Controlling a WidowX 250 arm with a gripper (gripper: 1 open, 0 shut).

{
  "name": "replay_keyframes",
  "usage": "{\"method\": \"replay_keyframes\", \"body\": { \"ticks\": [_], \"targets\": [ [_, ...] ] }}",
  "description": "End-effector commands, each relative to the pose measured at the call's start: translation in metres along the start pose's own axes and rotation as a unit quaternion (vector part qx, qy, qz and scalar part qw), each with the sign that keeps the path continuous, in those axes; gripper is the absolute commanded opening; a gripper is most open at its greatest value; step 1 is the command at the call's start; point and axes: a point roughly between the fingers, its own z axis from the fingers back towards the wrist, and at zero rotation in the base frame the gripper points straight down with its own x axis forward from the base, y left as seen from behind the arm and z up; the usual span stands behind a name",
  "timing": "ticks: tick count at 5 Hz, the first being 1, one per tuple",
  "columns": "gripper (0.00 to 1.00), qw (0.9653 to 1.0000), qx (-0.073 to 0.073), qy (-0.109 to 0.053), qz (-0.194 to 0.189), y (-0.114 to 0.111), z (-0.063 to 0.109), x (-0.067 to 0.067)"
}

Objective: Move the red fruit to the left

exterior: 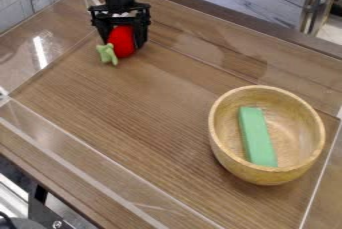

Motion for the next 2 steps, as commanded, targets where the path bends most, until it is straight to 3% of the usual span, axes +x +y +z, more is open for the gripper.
{"method": "replay_keyframes", "body": {
  "ticks": [1, 2],
  "targets": [
    [1.00, 0.9992, -0.005, -0.029, 0.026, -0.0004, 0.0186, 0.0025],
    [1.00, 0.9989, -0.011, -0.026, 0.037, -0.0042, 0.0155, -0.0026]
  ]
}}
